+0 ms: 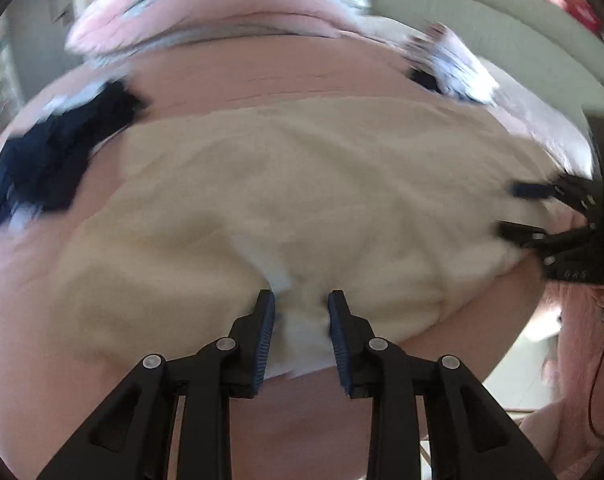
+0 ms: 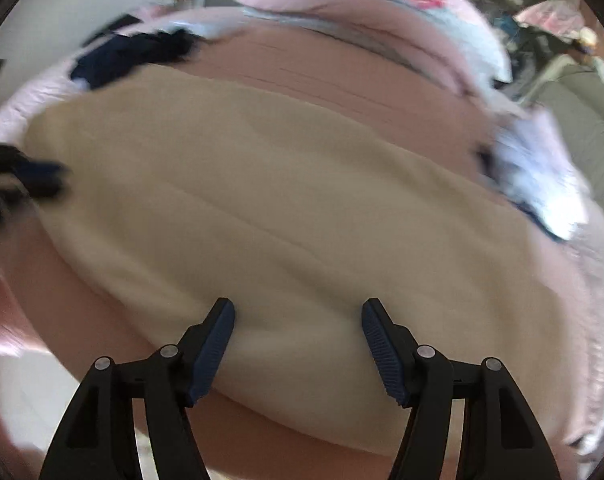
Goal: Fold clothes
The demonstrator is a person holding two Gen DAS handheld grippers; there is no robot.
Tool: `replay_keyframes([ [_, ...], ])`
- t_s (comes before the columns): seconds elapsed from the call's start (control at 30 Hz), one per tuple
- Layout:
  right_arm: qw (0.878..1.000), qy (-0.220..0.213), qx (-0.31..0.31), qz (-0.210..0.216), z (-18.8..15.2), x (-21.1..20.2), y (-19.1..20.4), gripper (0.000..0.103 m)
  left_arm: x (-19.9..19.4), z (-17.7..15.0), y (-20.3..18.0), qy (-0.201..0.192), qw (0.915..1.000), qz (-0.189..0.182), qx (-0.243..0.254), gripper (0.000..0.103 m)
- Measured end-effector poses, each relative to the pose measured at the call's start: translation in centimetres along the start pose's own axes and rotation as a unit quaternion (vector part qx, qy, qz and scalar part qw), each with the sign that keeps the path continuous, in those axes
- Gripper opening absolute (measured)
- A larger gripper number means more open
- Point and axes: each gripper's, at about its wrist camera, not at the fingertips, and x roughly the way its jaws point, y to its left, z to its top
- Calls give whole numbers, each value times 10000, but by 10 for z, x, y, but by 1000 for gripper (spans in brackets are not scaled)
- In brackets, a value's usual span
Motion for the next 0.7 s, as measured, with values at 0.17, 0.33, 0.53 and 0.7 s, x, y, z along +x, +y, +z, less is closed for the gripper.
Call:
replay_keyframes([
  [0.17, 9939, 338, 951, -438, -28, -6, -79, 72, -16, -10, 46, 4, 9977, 286, -621, 2],
  [0.33, 9860, 314, 1532, -575, -20, -14, -92, 67, -39, -10, 56, -452, 9913, 832, -915, 3],
  [0.53, 9944, -278, 993, 232, 18, -36, -21, 67, -50, -15, 79, -789, 9813, -128, -1751, 3],
  [0.7, 9975, -221, 230, 638, 49, -19, 49, 67, -13, -14, 39, 77, 9987, 27, -499, 4],
])
